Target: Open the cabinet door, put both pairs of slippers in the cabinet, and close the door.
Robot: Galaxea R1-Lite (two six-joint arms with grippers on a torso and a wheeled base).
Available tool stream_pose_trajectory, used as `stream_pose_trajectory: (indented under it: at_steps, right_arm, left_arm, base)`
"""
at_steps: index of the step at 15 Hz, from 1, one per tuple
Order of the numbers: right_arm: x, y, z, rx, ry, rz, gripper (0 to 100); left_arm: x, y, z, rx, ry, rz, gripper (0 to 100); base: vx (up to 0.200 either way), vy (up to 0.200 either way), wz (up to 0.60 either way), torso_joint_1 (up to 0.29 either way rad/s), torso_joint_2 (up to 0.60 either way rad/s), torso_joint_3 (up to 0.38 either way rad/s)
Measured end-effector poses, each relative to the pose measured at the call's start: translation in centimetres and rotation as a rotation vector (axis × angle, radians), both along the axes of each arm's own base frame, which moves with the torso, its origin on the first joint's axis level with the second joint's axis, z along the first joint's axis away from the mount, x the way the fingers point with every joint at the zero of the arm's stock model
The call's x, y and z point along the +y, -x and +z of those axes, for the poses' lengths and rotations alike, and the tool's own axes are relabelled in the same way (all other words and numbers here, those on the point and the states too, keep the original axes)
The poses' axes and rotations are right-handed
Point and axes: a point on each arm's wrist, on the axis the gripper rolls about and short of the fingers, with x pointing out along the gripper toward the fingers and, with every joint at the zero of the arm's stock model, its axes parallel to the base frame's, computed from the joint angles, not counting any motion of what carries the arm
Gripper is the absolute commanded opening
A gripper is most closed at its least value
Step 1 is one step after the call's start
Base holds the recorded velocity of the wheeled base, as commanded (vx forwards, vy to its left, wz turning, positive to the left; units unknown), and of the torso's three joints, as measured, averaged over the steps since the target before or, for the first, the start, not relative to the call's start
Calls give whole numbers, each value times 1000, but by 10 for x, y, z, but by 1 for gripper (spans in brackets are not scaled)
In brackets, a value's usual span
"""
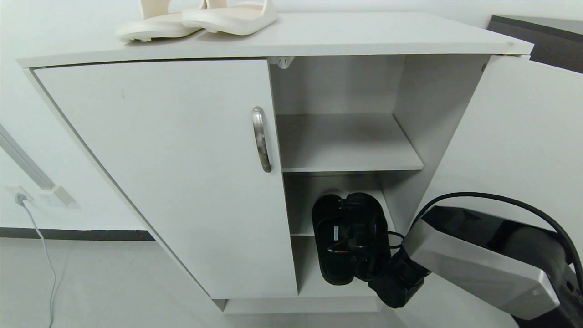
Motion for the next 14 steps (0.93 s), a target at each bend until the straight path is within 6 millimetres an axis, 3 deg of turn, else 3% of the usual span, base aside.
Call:
stream_pose_trajectory:
  at_steps: [8, 14]
  right_arm:
    - [10, -66, 18, -17, -16, -42, 0]
    - [11, -90, 17, -23, -20, -67, 0]
  left_arm:
    - [0, 0, 0, 0, -1, 2, 0]
    - [0, 0, 0, 0, -1, 13, 0]
  base:
    - [0, 0, 0, 0, 0, 0]
    - [0, 0, 0, 0, 0, 0]
